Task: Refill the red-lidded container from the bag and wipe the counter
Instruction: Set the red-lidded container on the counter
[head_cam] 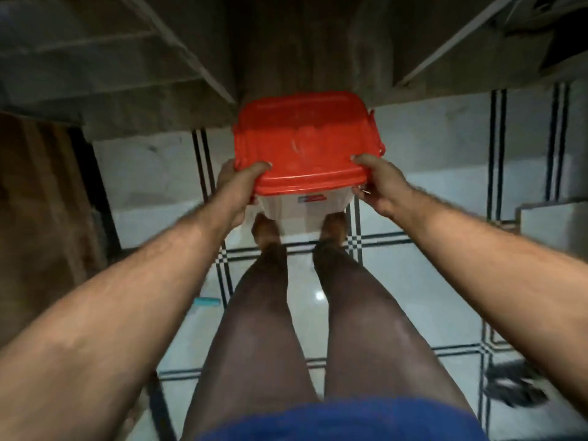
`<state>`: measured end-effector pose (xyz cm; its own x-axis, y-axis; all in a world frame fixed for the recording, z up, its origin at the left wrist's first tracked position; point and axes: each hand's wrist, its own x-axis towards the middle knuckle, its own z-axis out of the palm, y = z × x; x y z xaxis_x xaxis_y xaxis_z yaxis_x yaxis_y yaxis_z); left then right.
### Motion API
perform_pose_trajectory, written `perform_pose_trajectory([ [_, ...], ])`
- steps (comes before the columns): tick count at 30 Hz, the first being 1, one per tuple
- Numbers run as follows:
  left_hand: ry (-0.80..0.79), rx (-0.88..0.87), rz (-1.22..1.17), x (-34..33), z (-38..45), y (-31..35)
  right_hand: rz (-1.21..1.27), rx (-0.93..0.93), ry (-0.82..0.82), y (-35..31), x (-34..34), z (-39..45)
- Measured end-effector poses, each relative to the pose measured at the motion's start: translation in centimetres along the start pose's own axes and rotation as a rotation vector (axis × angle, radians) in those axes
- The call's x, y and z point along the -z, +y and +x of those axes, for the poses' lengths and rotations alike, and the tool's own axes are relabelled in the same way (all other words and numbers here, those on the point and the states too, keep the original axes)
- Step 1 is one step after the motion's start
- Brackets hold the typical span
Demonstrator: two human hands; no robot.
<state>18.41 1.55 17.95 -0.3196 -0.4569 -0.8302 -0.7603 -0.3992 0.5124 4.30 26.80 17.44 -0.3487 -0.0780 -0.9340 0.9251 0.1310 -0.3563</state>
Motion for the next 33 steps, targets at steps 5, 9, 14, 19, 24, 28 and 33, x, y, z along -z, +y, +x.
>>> perform_pose_trajectory([
  [5,0.026,-0.098,-0.109,3.4,-13.0,4.3,0.007,0.086,-0.065,-1.9,1.4,-14.0],
  [9,0.082,-0.288,-0.206,4.9,-23.2,9.8,0.054,0.284,-0.051,-5.3,1.7,-24.4],
  [14,0.094,-0.448,-0.291,5.8,-33.4,15.5,0.122,0.591,0.002,-10.6,1.2,-34.8],
  [19,0.113,-0.679,-0.329,6.4,-39.9,20.2,0.177,0.875,-0.035,-16.1,1.6,-41.5],
  [24,0.14,-0.822,-0.426,5.7,-41.2,25.2,0.24,1.02,-0.155,-20.7,0.5,-44.0],
  [28,0.187,-0.85,-0.465,4.6,-39.2,28.9,0.221,1.034,-0.164,-24.1,-1.4,-43.1],
  [33,0.243,-0.836,-0.432,4.4,-35.1,33.6,0.137,1.006,-0.097,-28.4,-3.9,-39.6],
])
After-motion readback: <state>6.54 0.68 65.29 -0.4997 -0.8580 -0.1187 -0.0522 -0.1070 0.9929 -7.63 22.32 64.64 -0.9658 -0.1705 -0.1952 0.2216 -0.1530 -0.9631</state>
